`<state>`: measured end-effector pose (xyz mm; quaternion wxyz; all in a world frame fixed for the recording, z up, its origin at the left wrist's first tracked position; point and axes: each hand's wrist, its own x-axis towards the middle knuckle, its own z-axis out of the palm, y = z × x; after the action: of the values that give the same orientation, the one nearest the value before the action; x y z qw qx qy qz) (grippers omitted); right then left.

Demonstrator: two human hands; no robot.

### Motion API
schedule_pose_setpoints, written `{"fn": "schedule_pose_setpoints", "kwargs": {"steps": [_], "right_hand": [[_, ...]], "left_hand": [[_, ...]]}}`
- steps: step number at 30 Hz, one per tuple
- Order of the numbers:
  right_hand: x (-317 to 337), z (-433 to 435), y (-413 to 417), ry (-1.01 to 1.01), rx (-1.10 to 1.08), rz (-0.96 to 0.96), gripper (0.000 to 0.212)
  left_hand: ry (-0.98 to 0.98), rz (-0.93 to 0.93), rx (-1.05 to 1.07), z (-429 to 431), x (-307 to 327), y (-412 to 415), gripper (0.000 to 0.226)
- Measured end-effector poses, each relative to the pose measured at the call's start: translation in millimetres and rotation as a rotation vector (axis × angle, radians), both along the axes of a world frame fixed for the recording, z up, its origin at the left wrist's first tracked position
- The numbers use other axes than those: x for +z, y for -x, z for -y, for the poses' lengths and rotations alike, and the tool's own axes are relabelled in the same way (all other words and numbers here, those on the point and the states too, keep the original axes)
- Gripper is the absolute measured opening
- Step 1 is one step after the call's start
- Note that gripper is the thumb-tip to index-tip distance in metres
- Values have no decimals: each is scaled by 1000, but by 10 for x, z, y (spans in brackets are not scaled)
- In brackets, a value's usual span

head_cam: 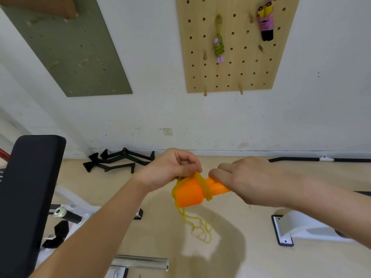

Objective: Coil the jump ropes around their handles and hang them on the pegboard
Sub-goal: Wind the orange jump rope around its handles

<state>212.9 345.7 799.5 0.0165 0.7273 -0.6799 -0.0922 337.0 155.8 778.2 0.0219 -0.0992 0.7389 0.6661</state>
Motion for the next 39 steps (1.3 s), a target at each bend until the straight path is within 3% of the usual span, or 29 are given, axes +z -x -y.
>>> {"fn": "schedule_pose_setpoints", "kwargs": {"steps": [2, 4, 7, 10, 13, 14, 17, 20, 22, 27, 30, 33, 36, 39], "right_hand": [[-44, -15, -31, 123, 67, 113, 48], [-108, -18, -65, 213, 96, 296, 51], [-107, 25, -71, 269, -63, 590, 22], [-195, 69, -15, 338, -208, 679, 9], [-259, 136, 138, 407, -447, 697, 10], [-262, 159, 195, 395, -532, 681, 11], [-280, 209, 294, 302, -671, 507, 8], [-370, 269, 259, 187, -683, 311, 6], [-381, 317, 215, 132, -685, 235, 8], [-267, 359, 114, -111, -562, 114, 14], [-174, 332, 47, -244, -386, 19, 17], [-10, 282, -79, -255, -203, -49, 20], [189, 236, -171, -197, -95, -54, 25], [361, 209, -167, -127, -56, -31, 24]], "left_hand": [[-155, 5, 0, -41, -86, 11, 30], [-238, 24, 27, -136, -193, 38, 29], [-504, 57, 272, -311, -315, 74, 16], [-463, -17, 464, -431, -383, 37, 19], [-154, -59, 562, -533, -475, -91, 18], [61, -49, 565, -561, -492, -139, 17], [939, 93, 376, -616, -467, -265, 16], [1461, 68, 247, -667, -310, -269, 20], [1636, 17, 131, -714, -237, -246, 23], [1795, -150, 58, -546, -33, -199, 28], [1731, -304, 49, -299, 144, -115, 17], [1524, -314, -10, -94, 297, -29, 31], [940, -155, -65, 22, 354, 17, 10], [429, -24, -34, 65, 351, 28, 24]]}}
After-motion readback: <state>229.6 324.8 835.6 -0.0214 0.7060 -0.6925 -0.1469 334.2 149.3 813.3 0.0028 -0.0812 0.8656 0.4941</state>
